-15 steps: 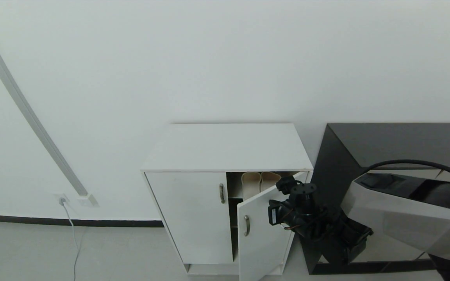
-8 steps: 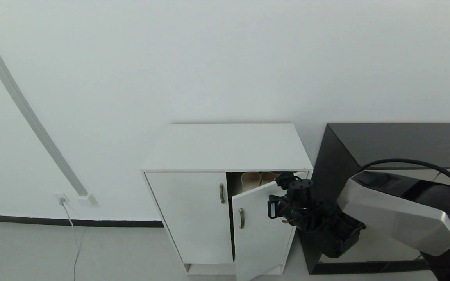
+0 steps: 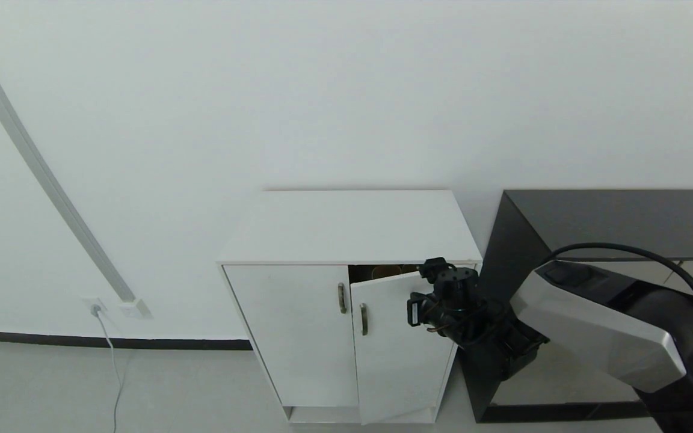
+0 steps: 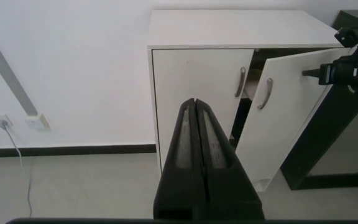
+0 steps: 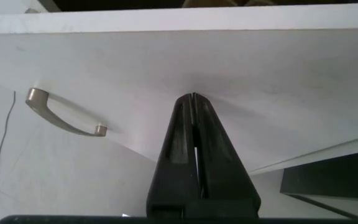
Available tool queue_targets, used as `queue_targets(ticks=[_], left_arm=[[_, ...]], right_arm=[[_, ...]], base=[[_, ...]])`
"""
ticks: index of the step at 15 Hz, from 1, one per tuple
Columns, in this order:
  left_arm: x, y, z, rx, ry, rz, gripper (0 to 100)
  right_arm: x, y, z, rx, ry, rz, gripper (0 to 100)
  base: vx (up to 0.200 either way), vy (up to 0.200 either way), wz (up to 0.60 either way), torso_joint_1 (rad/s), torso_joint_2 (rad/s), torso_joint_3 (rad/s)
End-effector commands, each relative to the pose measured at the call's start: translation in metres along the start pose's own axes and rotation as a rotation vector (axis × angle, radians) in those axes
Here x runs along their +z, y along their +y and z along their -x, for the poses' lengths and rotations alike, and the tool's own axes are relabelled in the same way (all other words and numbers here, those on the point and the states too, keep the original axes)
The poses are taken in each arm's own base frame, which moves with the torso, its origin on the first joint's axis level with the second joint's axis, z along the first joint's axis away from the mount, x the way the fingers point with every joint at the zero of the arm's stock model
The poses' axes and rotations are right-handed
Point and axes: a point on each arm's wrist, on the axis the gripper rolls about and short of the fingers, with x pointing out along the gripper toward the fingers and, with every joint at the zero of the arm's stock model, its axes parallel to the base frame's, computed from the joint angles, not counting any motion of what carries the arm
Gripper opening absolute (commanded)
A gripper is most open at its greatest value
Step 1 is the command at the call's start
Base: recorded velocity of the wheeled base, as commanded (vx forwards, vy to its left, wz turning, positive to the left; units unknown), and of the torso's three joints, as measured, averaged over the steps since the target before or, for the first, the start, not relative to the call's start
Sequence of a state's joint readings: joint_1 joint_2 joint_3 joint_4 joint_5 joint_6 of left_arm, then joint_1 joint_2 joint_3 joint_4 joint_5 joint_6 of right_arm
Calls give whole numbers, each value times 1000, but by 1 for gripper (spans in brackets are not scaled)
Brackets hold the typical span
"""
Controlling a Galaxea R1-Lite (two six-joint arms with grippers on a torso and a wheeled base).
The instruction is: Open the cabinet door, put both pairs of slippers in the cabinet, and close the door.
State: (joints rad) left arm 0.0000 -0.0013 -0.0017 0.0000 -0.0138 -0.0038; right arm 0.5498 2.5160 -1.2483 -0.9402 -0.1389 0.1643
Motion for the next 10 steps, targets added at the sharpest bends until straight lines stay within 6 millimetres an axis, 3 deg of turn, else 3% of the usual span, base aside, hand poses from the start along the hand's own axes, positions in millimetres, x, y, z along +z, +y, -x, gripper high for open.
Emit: queue_targets(ticks=[1, 10], left_arm=[[0, 0, 0, 0, 1, 1, 0], [0, 0, 0, 2, 1, 1, 0]], right_arm=[[-5, -2, -6, -3, 4, -1, 0], [-1, -13, -29, -43, 8, -9, 0]], base=[[0, 0, 0, 0, 0, 0], [0, 0, 0, 0, 0, 0]])
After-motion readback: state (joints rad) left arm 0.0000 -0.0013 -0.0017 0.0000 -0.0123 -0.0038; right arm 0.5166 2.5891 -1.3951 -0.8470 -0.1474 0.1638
